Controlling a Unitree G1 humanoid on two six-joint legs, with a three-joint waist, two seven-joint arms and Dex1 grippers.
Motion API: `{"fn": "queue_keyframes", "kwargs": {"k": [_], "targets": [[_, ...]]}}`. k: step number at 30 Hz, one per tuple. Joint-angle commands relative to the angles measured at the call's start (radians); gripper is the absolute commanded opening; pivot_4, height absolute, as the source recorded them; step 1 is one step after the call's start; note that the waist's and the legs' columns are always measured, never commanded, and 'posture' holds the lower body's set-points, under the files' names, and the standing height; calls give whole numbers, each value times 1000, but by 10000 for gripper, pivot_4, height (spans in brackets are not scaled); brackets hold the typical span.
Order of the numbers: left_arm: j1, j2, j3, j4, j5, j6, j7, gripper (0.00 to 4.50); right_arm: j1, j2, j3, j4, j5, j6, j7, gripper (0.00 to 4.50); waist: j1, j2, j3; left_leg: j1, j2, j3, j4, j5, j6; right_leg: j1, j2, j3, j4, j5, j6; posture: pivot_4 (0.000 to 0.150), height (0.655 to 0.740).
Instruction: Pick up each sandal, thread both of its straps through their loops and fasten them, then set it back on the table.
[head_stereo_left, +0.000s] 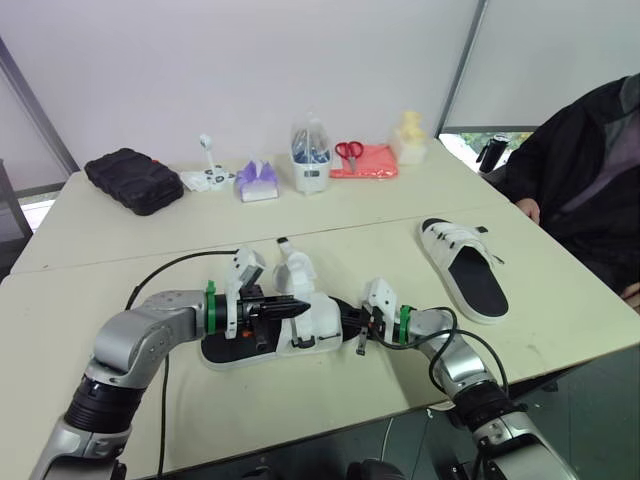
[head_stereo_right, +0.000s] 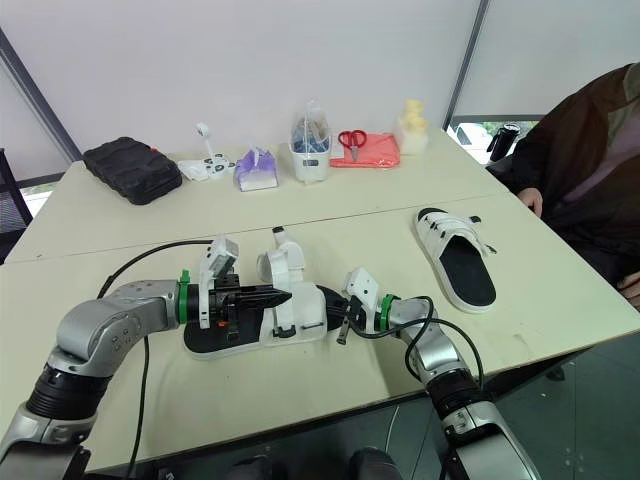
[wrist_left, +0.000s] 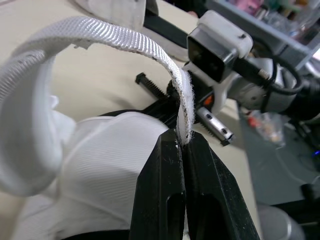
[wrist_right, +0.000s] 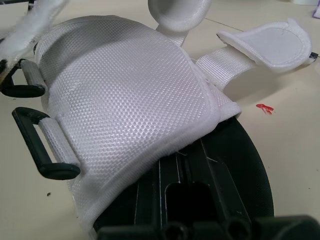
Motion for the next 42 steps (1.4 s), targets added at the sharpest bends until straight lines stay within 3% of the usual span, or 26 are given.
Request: {"fn": "queue_keyframes", "kwargs": {"k": [1, 31, 42], "targets": [[-15, 7, 32, -14, -14, 1, 3, 636, 50, 12, 79, 79, -75, 42, 4, 0, 0, 0, 0, 0, 0, 0, 0, 0, 0, 0, 0, 0, 1, 0, 0, 1500, 7400], [12, 36, 23, -13, 38, -48, -12, 636, 55, 9, 82, 78, -80, 38, 10, 0, 1, 0, 0, 1, 0, 0, 1, 0, 0, -2, 1, 0, 6, -1, -1, 1500, 7400], [25, 20, -49, -28, 193, -265, -22, 636, 42, 9, 79, 86, -80, 41, 17, 0, 2, 0, 0, 1, 0, 1, 1, 0, 0, -2, 1, 0, 7, -2, -1, 1500, 7400]]}}
